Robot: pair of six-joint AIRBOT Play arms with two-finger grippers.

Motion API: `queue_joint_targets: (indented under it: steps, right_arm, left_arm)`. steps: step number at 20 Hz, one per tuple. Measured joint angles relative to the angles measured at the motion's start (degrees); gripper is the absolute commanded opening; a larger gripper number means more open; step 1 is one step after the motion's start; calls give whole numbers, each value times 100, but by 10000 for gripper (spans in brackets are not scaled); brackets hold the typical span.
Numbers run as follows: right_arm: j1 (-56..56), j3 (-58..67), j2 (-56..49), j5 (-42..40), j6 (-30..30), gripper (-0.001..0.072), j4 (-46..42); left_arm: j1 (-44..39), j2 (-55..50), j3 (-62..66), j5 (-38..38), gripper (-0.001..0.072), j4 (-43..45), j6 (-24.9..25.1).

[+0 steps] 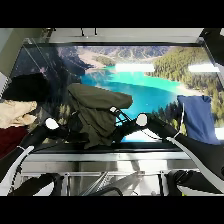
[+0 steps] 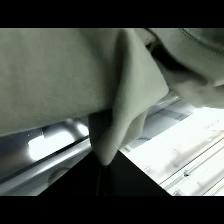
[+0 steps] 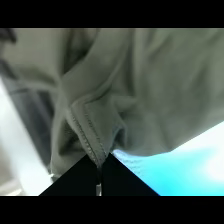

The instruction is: Fold the shirts.

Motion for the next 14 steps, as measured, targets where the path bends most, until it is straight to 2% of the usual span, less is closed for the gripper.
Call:
queue_joint_targets:
  steps: [3, 6, 12, 14]
  right_arm:
    - [-160, 74, 175, -168, 79, 22, 2]
    - [-678, 240, 702, -186, 264, 22, 2]
    - [-2446, 551, 2361, 92, 960, 23, 297]
    - [-2826, 671, 2887, 85, 791, 23, 822]
  left_arm:
    - [87, 111, -4, 50, 13, -35, 11]
    - [522, 616, 85, -144, 13, -44, 26]
    - [2194, 2096, 1423, -1488, 13, -605, 46]
    - [2691, 2540, 2092, -1700, 13, -1043, 98]
